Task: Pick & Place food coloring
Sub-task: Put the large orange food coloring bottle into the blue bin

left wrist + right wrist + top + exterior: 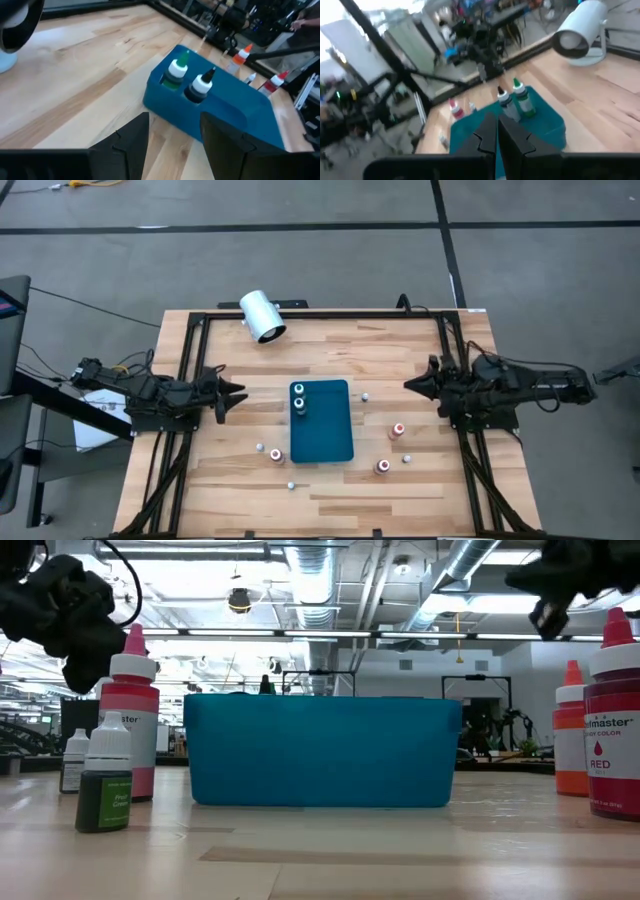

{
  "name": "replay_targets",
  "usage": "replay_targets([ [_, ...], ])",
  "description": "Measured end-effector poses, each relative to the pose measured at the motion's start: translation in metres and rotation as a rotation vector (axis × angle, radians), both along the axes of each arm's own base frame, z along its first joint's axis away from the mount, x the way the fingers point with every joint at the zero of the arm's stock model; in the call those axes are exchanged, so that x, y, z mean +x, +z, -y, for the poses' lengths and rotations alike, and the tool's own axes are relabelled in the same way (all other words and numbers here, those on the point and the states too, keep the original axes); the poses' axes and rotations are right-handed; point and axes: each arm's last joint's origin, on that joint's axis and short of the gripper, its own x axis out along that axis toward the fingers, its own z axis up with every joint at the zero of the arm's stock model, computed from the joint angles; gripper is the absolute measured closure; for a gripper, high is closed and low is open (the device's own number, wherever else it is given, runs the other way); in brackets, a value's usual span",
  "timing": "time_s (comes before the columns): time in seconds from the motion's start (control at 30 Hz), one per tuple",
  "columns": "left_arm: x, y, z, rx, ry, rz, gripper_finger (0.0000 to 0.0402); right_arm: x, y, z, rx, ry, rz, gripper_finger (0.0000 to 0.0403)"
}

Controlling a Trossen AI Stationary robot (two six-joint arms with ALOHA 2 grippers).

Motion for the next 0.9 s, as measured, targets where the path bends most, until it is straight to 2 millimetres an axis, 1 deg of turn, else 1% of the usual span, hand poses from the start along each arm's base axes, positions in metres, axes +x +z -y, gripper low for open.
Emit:
replay_targets([
  [0.1,-0.001,-0.004,0.000,0.002,0.002,-0.038,0.0235,0.010,0.017,-0.001,-0.060,0.032,-0.114,0.0396],
  [0.23,-0.002,-0.005,-0.001,-0.046,0.021,-0.040,0.0235,0.021,0.038,-0.002,-0.155,0.086,-0.281,0.0396],
  [0.4,-0.003,-0.007,-0.001,-0.003,0.007,-0.070,0.0235,0.025,0.060,-0.003,-0.200,0.149,-0.460,0.0396],
  [0.57,-0.004,-0.009,-0.001,0.024,0.000,-0.099,0.0235,0.030,0.071,-0.005,-0.153,0.222,-0.637,0.0396],
  [0.73,-0.005,-0.012,-0.002,0.028,0.003,-0.135,0.0235,0.034,0.080,-0.006,-0.081,0.206,-0.742,0.0395],
  [0.83,-0.006,-0.013,-0.002,0.022,0.007,-0.145,0.0235,0.039,0.083,-0.006,-0.052,0.191,-0.792,0.0383],
  [0.9,-0.006,-0.013,-0.002,0.022,0.007,-0.146,0.0235,0.044,0.083,-0.006,-0.041,0.187,-0.824,0.0367],
])
